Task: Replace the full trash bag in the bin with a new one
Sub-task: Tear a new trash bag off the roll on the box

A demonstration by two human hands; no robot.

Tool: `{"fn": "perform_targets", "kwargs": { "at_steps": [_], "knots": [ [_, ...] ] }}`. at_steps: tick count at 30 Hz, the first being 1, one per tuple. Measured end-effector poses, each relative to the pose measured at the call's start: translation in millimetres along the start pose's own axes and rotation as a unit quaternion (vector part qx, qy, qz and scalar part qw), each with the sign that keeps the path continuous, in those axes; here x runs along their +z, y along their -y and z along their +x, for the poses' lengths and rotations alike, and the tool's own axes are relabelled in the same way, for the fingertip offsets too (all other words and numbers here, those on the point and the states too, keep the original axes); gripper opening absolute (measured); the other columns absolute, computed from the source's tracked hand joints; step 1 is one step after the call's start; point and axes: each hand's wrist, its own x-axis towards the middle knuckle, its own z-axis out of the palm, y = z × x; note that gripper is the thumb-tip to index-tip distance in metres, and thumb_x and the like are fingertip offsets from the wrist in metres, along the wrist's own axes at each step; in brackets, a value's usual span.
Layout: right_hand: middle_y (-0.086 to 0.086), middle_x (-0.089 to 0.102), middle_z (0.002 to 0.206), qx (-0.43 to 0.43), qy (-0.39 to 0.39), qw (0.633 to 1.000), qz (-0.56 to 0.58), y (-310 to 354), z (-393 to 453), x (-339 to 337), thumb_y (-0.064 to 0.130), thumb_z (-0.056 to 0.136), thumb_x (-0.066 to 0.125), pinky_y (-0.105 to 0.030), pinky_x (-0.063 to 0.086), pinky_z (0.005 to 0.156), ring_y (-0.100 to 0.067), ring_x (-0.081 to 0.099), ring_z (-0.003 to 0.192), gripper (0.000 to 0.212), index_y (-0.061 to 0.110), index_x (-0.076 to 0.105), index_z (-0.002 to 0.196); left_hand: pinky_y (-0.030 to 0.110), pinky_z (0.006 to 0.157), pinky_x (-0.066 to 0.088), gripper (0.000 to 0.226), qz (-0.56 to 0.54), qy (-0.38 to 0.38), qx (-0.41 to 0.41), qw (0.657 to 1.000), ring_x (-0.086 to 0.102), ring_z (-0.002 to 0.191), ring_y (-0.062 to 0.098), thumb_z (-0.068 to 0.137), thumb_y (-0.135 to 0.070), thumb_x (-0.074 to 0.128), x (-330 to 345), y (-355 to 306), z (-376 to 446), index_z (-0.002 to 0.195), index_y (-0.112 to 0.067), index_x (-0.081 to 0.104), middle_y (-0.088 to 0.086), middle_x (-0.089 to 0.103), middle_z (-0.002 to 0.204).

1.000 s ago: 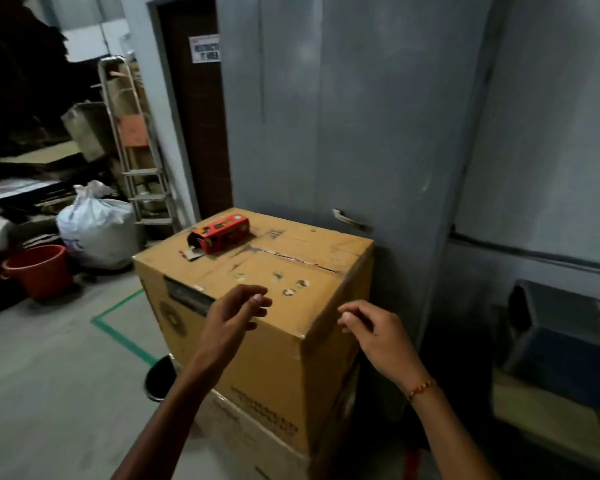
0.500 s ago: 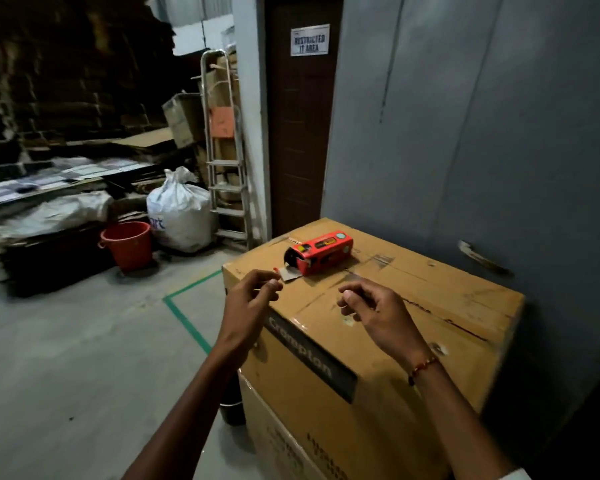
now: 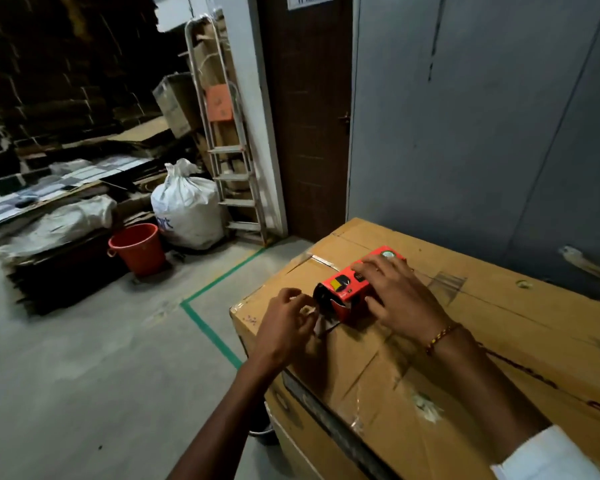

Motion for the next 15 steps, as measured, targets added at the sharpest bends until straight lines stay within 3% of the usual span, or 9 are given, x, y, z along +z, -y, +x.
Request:
{"fn": "perform_targets", "kwargs": {
  "at_steps": [3,6,9,12,15],
  "knots": [
    [0.009,0.012,0.161,-0.011,0.055,0.997,-0.059,-4.3,17.8,15.5,0.018,0.087,0.06,-0.05,0.02,0.118,-0.027,0.004,0.149,0.077,0.041,0.02,0.148,0.028,0.092,0.047,0.038,0.014,0.005,0.014,1.0,0.051,0.113,0.017,0.093,-0.029,0.056,13.9,8.7,19.7,0.129,-0.018,0.057,0.003,0.054,0.134],
    [0.01,0.015,0.16,-0.023,0.075,0.993,-0.086,-6.6,30.7,23.0,0.025,0.089,0.059,-0.049,0.005,0.119,-0.026,0.002,0.15,0.075,0.042,0.017,0.149,0.032,0.091,0.048,0.041,-0.025,-0.027,0.024,0.999,0.055,0.108,0.016,0.091,-0.026,0.058,21.4,15.6,32.2,0.132,-0.021,0.054,0.001,0.063,0.124],
    [0.008,0.031,0.149,-0.009,0.06,0.994,-0.089,-4.1,41.1,24.2,0.034,0.088,0.062,-0.049,0.009,0.118,-0.022,0.02,0.144,0.065,0.041,0.029,0.144,0.036,0.092,0.048,0.039,-0.051,-0.053,0.043,0.996,0.053,0.106,0.011,0.089,-0.031,0.06,27.1,25.8,45.1,0.128,-0.028,0.055,-0.006,0.063,0.122],
    [0.006,0.036,0.136,0.021,0.07,0.994,-0.075,4.8,49.7,23.3,0.044,0.085,0.065,-0.046,0.014,0.118,-0.017,0.038,0.131,0.064,0.041,0.034,0.141,0.038,0.092,0.046,0.038,-0.052,-0.03,0.082,0.995,0.05,0.106,0.009,0.09,-0.034,0.059,29.5,37.3,61.4,0.127,-0.031,0.055,-0.011,0.06,0.122],
    [0.009,0.035,0.134,0.076,0.076,0.993,-0.04,13.6,49.9,18.3,0.048,0.084,0.065,-0.038,0.021,0.114,-0.011,0.038,0.126,0.063,0.041,0.037,0.14,0.032,0.084,0.045,0.029,-0.085,-0.008,0.126,0.988,0.047,0.097,0.008,0.09,-0.034,0.058,22.3,48.0,78.2,0.119,-0.03,0.061,-0.009,0.06,0.112]
  ]
}}
